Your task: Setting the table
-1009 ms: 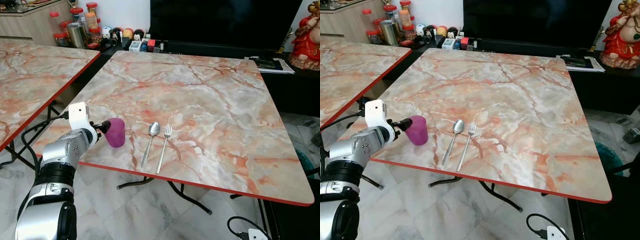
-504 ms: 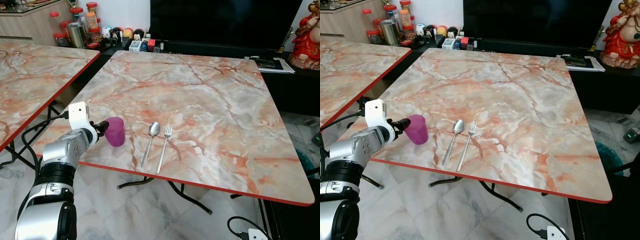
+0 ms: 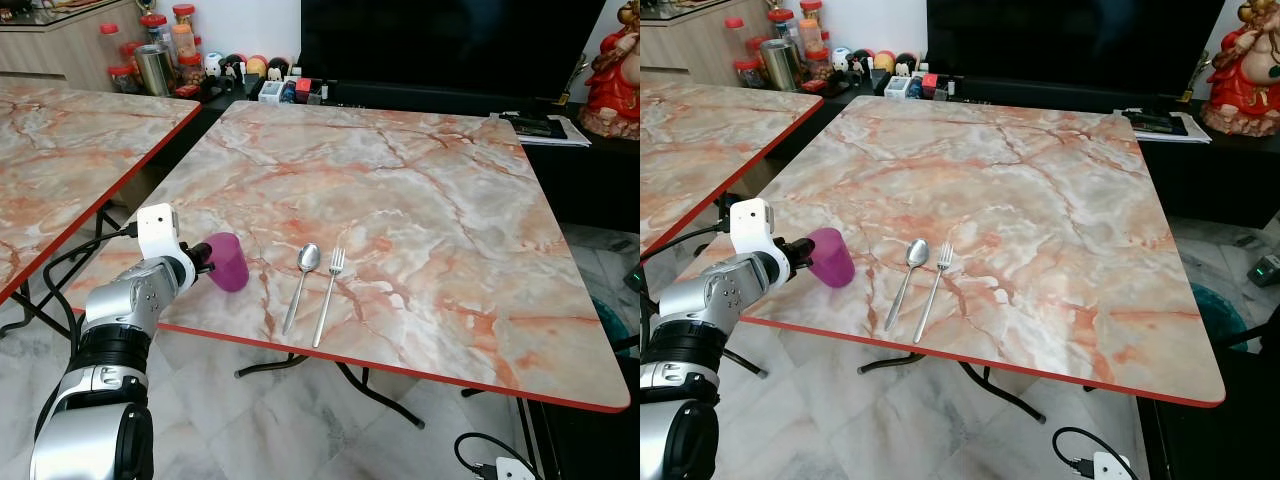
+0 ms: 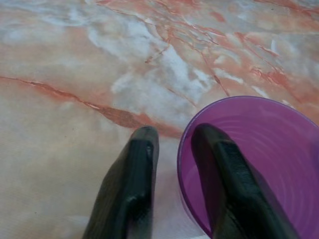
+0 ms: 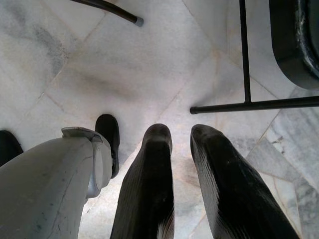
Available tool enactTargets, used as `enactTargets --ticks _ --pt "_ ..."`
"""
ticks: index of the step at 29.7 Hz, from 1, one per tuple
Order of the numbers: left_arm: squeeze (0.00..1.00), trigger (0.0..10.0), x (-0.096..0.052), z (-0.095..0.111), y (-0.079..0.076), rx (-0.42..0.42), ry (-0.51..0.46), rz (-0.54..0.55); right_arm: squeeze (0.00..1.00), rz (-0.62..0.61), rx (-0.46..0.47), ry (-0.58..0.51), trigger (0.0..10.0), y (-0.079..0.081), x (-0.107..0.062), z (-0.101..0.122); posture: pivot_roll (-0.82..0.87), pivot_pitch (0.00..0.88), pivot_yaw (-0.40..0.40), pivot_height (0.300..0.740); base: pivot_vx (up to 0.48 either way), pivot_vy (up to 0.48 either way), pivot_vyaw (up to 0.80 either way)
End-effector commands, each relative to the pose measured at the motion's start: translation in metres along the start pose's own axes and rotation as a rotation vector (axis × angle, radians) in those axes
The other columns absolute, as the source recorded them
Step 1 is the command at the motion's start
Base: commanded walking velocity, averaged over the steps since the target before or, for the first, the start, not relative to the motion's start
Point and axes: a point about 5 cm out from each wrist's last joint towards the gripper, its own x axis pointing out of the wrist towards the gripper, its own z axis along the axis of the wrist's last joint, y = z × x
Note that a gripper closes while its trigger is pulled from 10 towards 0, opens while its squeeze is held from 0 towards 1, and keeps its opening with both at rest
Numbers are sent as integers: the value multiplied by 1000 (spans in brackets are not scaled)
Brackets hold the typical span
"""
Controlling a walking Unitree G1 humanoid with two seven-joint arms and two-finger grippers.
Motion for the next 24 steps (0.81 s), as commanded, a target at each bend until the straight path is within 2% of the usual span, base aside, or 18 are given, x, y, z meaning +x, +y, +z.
enactTargets --ticks 1,21,24 --pt "0 0 -1 8 -3 33 -19 -1 0 -6 19 -10 10000 0 0 2 45 0 1 732 0 0 0" --pt "0 0 -3 10 -5 44 -51 -17 0 -5 22 -11 10000 0 0 3 46 0 -4 732 0 0 0" --pt "0 0 -7 17 -1 37 -147 -17 0 -6 22 -11 10000 -1 0 3 46 0 -7 732 0 0 0"
